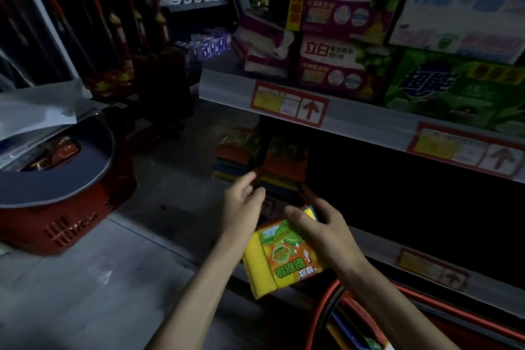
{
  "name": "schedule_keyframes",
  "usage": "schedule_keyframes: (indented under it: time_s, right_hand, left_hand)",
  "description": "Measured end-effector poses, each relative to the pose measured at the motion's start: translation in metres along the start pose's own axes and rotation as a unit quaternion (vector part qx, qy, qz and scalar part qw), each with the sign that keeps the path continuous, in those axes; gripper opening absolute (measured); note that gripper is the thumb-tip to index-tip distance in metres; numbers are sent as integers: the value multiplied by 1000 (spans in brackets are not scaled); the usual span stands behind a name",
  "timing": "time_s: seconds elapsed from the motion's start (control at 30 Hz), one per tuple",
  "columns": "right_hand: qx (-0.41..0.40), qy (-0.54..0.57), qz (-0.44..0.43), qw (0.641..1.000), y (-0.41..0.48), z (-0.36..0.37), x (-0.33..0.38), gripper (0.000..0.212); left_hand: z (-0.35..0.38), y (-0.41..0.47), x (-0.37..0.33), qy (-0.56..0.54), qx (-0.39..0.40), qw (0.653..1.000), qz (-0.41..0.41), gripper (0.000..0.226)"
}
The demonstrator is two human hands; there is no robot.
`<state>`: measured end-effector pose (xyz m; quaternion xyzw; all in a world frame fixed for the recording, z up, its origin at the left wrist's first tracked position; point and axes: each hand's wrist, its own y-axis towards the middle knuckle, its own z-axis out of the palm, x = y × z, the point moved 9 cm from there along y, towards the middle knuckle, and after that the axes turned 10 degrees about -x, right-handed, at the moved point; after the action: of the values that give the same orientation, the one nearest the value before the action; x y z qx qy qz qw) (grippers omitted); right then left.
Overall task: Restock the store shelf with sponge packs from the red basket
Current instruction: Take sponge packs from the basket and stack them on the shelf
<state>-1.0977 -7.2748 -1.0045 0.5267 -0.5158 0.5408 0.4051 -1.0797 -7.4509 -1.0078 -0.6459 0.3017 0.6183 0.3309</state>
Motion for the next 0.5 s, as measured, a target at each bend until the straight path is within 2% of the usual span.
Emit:
schedule_keyframes:
  time_s: [0.13, 0.27, 0.5]
  right_hand:
    - [-8, -7, 7, 1000, 2, 2, -2, 50]
    - [-3, -19, -4, 1000, 2, 5, 0, 83]
    - [1, -30, -10, 1000, 0, 11, 4, 95]
  left_hand:
    - [-4, 4, 7, 19, -11, 1000, -8, 46]
    - [-10, 6, 7, 44, -30, 999, -2, 45]
    - [-16, 10, 6, 30, -42, 999, -1, 47]
